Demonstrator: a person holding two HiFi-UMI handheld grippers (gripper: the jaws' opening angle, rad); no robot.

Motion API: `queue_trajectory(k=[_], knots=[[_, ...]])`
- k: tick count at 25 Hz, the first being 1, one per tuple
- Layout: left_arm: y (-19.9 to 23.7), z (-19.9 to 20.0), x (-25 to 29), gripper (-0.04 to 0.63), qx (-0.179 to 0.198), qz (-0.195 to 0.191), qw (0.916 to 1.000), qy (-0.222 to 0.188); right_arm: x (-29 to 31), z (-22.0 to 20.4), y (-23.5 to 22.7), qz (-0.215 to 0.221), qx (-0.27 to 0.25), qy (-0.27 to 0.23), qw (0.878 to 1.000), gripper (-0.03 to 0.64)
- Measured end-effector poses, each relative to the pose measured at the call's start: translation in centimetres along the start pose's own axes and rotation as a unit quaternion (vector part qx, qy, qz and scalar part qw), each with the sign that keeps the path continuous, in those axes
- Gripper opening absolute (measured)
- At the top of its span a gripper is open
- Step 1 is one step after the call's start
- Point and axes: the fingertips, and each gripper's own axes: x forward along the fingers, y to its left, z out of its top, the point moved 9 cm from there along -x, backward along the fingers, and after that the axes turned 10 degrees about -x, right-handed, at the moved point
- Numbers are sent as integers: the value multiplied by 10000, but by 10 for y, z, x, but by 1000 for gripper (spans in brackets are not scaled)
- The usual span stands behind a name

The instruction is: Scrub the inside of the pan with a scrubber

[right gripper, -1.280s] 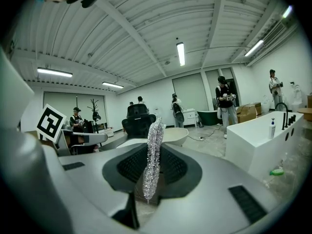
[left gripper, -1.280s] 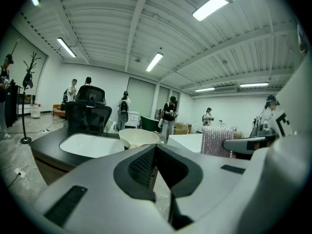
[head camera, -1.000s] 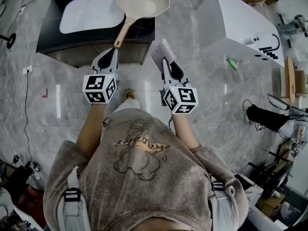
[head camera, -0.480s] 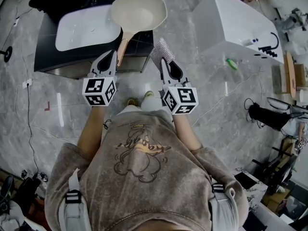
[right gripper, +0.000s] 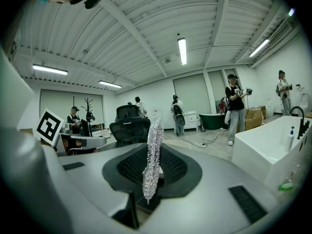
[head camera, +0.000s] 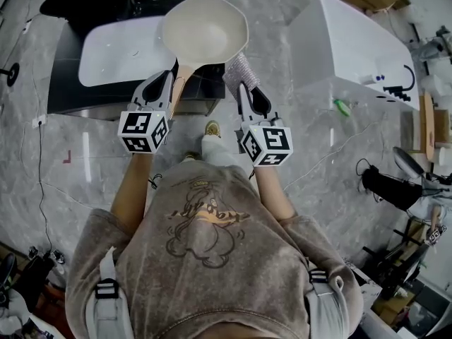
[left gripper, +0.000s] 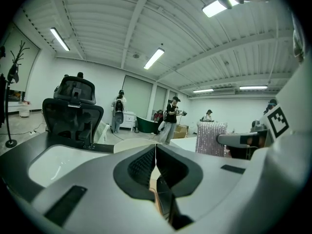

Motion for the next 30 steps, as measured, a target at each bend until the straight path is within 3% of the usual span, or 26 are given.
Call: queue_trajectory(k=[10, 19, 30], knots=[[9, 25, 56, 17, -77, 402, 9990, -153, 64, 15, -52, 426, 15, -68, 9991, 84], [15, 27, 76, 18, -149, 877, 9960, -111, 101, 16, -85, 863, 71, 37, 9962, 84], [31, 26, 89, 20, -171, 986, 9946, 283, 141, 13, -75, 1107, 86, 251, 9935, 84]])
